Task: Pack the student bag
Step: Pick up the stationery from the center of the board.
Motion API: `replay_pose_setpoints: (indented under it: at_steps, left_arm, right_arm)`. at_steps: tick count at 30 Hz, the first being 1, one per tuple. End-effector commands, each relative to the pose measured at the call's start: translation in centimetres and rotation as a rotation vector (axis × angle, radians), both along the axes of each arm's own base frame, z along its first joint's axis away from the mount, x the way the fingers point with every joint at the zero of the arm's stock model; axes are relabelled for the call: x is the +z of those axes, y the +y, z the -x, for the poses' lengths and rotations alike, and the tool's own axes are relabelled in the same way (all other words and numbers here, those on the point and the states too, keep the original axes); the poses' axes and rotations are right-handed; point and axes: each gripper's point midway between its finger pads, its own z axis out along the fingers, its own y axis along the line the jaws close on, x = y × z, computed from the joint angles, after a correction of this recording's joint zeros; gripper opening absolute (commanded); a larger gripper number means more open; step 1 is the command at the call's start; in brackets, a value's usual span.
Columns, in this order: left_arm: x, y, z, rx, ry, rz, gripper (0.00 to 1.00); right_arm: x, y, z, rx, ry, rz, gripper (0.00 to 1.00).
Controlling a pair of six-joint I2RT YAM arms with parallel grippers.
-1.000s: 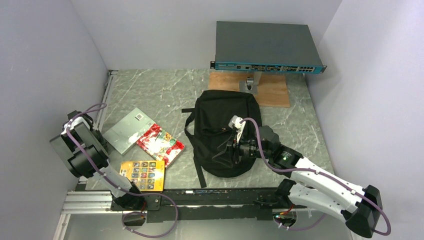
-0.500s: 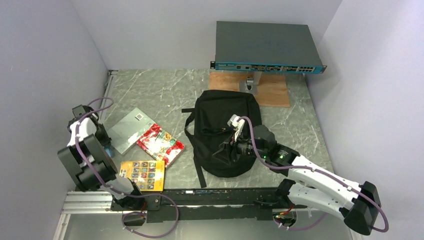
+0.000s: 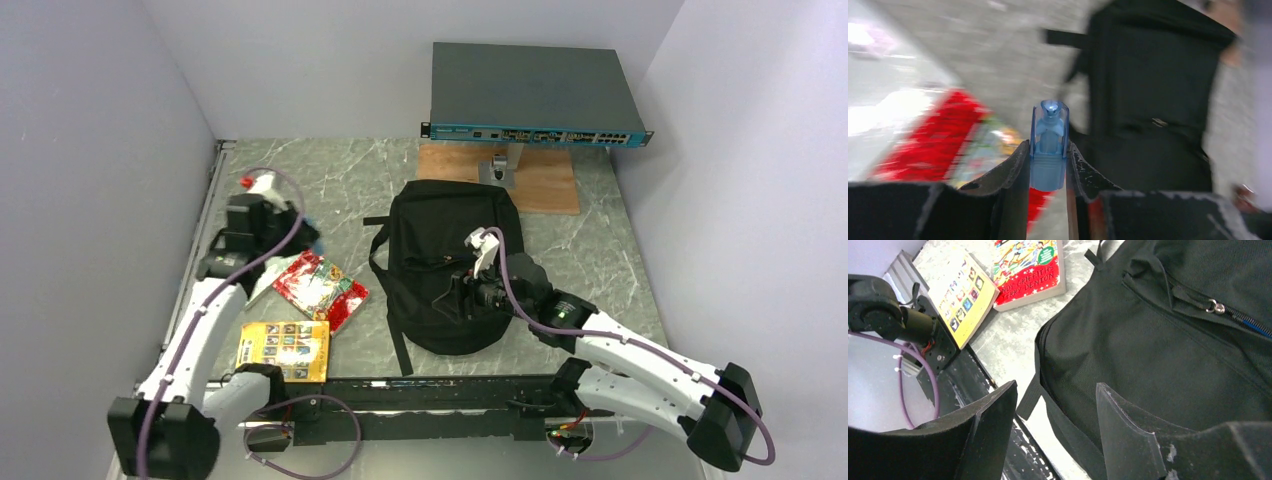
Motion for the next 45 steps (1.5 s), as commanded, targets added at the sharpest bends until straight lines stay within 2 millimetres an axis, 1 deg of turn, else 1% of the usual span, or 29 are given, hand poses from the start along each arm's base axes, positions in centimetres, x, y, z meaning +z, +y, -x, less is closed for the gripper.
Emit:
replay_pose_setpoints:
  at_steps: [1,2,3,4,6,7,10,13,15,18,20,22,25,29,33,34,37,39,42,45]
  left_arm:
    - [2.7,-11.5,-1.1,-0.043,-0.045,0.363,0.00]
    - [2.8,-13.9,-0.9,-0.070,-0.037,0.388,0.00]
    - [3.2,-16.6,-0.4,-0.114,-0.039,0.409,0.00]
    - [2.8,-17.6,-0.6,-0.099,-0.030,0.410,0.00]
    - [2.4,-21.3,0.4,-0.121,-0.005,0.453,0.00]
    - [2.0,-22.4,0.5,-0.124,0.019,0.474,0.00]
    - [1.3,-25.2,1.4,-0.155,0.087,0.514,0.00]
    - [0.7,-26.9,2.5,-0.157,0.116,0.515,0.00]
    - [0.4,-27.6,3.0,-0.159,0.137,0.530,0.00]
    - [0.3,-29.5,3.7,-0.212,0.163,0.549,0.00]
    - [0.8,-30.8,4.1,-0.253,0.164,0.543,0.00]
    - [0.9,-31.7,4.3,-0.281,0.168,0.541,0.00]
    - [0.9,-32.1,4.8,-0.295,0.182,0.535,0.00]
    - [1.0,-32.8,5.8,-0.342,0.201,0.552,0.00]
    - [0.8,-33.7,6.6,-0.383,0.216,0.549,0.00]
    - [0.8,-33.8,6.6,-0.390,0.219,0.545,0.00]
    - [0.2,-34.1,6.9,-0.391,0.250,0.522,0.00]
    - [0.2,-34.0,6.7,-0.385,0.247,0.520,0.00]
    - [0.2,-33.9,6.8,-0.377,0.246,0.525,0.00]
    - [0.2,-33.9,7.0,-0.383,0.246,0.529,0.00]
  right_arm:
    - [1.7,0.4,-0.5,-0.063,0.037,-0.126,0.62]
    - [2.0,0.5,-0.5,-0.069,0.051,-0.154,0.62]
    - [2.2,0.5,-0.4,-0.073,0.066,-0.178,0.61]
    - [2.4,0.6,-0.4,-0.076,0.080,-0.202,0.61]
    - [2.8,0.7,-0.7,-0.090,0.103,-0.247,0.59]
    - [2.9,0.7,-0.7,-0.092,0.117,-0.261,0.58]
    - [2.8,-0.1,-1.5,-0.137,0.138,-0.267,0.57]
    - [2.6,-1.0,-2.5,-0.160,0.157,-0.291,0.57]
    - [2.4,-1.0,-2.9,-0.141,0.180,-0.302,0.56]
    - [1.9,-0.5,-2.8,-0.092,0.216,-0.286,0.55]
    - [1.6,-0.3,-2.6,-0.072,0.219,-0.283,0.54]
    - [1.3,-0.5,-2.6,-0.082,0.219,-0.288,0.54]
    - [1.3,-0.9,-2.6,-0.099,0.207,-0.299,0.51]
    - [0.4,-1.1,-2.9,-0.124,0.223,-0.284,0.47]
    - [0.2,-1.4,-3.1,-0.144,0.212,-0.285,0.43]
    - [0.0,-1.5,-3.2,-0.157,0.208,-0.280,0.41]
    - [-0.1,-1.6,-3.6,-0.164,0.194,-0.259,0.30]
    - [-0.3,-1.7,-3.9,-0.176,0.190,-0.249,0.27]
    - [-0.7,-2.2,-4.5,-0.222,0.188,-0.235,0.27]
    - [-0.6,-2.1,-4.9,-0.222,0.176,-0.238,0.27]
